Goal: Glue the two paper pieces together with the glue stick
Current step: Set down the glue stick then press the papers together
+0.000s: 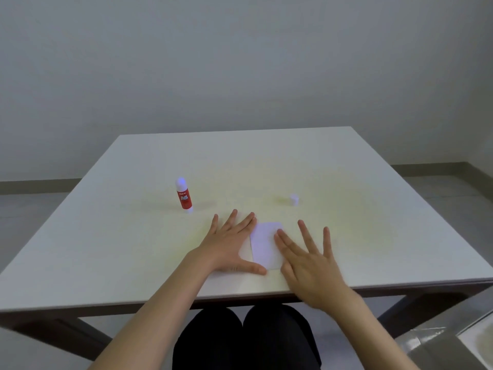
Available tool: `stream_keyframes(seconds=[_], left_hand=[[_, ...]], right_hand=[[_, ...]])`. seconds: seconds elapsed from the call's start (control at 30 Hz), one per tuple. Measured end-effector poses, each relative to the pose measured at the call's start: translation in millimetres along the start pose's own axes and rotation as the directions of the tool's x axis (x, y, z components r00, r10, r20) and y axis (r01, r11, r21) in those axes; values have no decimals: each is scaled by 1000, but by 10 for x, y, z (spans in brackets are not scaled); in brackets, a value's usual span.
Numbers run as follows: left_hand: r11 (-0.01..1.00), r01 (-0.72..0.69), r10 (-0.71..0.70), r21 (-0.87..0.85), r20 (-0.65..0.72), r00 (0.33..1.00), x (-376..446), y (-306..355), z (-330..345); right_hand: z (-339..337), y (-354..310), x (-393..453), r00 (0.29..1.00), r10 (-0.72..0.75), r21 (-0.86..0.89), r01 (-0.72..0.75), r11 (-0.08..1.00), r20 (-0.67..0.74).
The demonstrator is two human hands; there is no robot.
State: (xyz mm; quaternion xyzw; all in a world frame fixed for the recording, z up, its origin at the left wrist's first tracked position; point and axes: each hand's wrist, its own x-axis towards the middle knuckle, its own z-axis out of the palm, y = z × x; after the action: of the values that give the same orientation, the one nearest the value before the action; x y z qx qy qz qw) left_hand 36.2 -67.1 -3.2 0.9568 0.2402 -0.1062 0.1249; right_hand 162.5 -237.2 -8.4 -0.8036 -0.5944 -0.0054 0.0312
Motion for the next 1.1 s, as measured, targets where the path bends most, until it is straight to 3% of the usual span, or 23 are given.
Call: stream_keyframes(seconds=[0.1,0.27,0.43,0.63,0.83,1.0,1.1], left_hand=[[1000,-6,6,-11,-8,1000,8,-11,17],[1000,-3,2,-19,-13,1000,3,-15,23],[1000,-12,12,-17,-10,1000,8,-19,33],[999,-12,12,-37,-13,1000,-5,-14,34],[1000,-30,30,-8,-5,1000,19,-33,36],[999,-21,20,-41,-25,999,-1,-26,53],[996,-47,39,-73,-96,995,-31,-31,77]], right_hand=[[6,-161,-91,997,-79,-37,79,996,-2],[-31,14,139,999,51,-69,-50,996,8],[-36,-206,44,993,-116,-90,114,989,-17],[-55,-53,295,996,82,-79,-80,994,26],[45,-383,29,994,-90,-33,88,996,-60],[14,-13,220,997,71,-43,-70,997,17],[115,21,230,999,51,-14,-51,999,-3]])
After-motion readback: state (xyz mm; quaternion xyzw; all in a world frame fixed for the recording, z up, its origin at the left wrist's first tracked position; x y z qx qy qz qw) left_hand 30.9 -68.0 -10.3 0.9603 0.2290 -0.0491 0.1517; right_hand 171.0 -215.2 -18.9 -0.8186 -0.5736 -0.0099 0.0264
